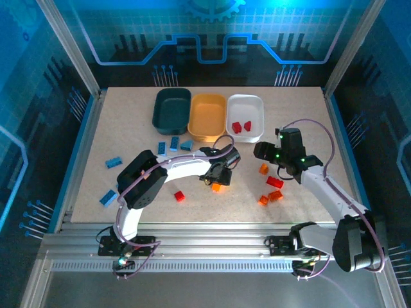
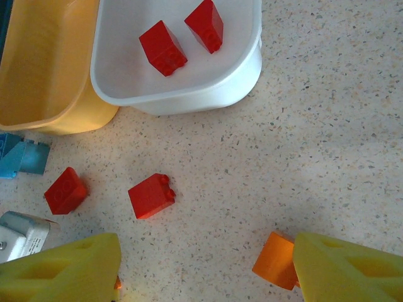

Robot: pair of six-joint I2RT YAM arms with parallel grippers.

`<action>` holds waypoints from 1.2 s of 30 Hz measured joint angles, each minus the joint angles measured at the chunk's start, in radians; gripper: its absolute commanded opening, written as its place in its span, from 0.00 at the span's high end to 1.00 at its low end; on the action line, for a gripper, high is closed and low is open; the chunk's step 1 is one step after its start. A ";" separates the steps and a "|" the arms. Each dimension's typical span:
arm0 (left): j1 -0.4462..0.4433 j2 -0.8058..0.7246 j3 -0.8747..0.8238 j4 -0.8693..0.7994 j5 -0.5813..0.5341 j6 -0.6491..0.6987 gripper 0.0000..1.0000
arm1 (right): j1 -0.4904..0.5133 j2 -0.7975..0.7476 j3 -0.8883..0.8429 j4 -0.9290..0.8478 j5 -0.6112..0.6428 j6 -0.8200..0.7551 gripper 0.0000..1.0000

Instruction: Sort the legos into containers by color

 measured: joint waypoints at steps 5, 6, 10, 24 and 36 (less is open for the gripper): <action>0.003 0.001 0.000 0.013 -0.003 0.001 0.37 | 0.000 0.000 0.000 0.000 0.000 0.000 0.28; 0.004 0.000 0.000 0.014 -0.003 0.001 0.38 | 0.000 0.000 0.000 0.000 0.000 0.000 0.27; 0.004 0.000 0.000 0.020 -0.006 0.001 0.40 | 0.000 0.000 0.000 0.000 0.000 0.000 0.28; 0.004 -0.008 0.000 0.019 -0.021 0.009 0.42 | 0.000 0.000 0.000 0.000 0.000 0.000 0.29; 0.005 -0.028 0.000 0.019 -0.026 0.030 0.42 | 0.001 0.000 0.000 0.000 0.004 -0.004 0.30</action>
